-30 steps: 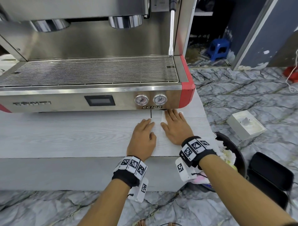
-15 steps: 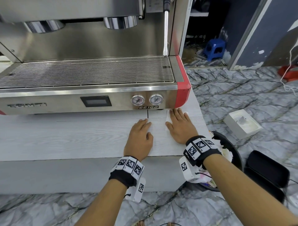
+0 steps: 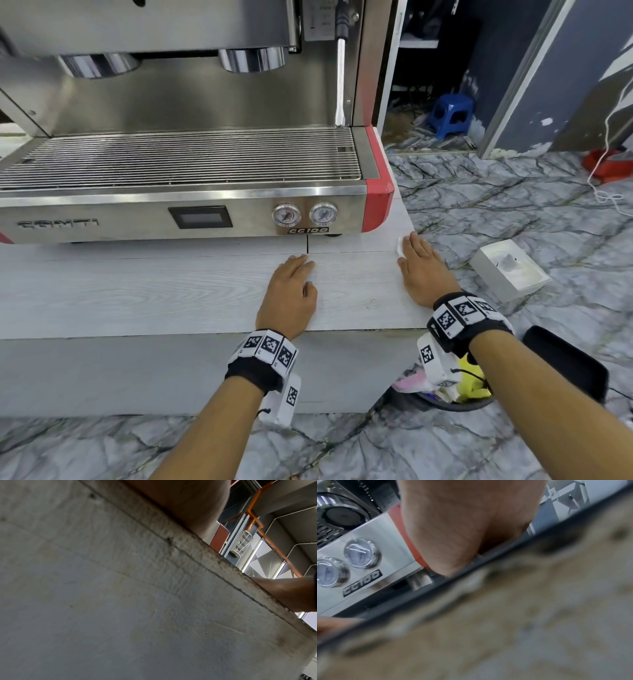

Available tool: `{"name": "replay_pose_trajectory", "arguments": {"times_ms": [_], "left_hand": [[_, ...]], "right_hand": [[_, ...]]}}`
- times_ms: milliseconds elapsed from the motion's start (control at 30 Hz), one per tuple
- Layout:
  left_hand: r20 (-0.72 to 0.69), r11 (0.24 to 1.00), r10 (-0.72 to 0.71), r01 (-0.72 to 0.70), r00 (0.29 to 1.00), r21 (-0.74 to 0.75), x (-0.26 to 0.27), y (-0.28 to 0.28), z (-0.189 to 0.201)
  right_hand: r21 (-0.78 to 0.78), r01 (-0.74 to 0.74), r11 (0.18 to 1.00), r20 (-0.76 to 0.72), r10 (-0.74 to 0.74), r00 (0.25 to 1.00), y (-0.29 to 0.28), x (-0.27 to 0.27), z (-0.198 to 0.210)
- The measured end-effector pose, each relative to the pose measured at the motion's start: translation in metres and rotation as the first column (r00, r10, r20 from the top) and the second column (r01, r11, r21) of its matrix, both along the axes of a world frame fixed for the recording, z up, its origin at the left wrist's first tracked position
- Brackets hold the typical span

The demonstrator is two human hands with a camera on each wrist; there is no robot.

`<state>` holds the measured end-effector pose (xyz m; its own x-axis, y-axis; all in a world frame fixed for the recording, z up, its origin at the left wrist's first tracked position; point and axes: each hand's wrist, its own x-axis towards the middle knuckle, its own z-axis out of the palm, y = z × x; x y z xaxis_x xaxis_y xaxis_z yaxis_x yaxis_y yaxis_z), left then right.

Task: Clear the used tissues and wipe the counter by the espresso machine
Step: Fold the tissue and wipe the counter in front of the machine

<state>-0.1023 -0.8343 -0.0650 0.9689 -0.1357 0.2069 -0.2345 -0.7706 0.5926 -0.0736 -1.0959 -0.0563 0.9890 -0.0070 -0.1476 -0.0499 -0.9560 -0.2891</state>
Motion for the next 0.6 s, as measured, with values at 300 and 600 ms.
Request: {"name": "replay_pose_trajectory", "arguments": {"times_ms": [300, 600], "left_hand": [[-0.012, 1.000, 0.016, -0.015, 1.000, 0.020, 0.001, -0.001, -0.002], [-0.050, 1.000, -0.007, 0.007, 0.999, -0.015, 0.006, 0.006, -0.004]], "right_hand": [[0.245, -0.109, 0.963, 0.254, 0.045, 0.966, 0.023, -0.041, 0.043], [-0.032, -0.340, 0.940, 0.165, 0.340, 0.926, 0.101, -0.071, -0.010]]}}
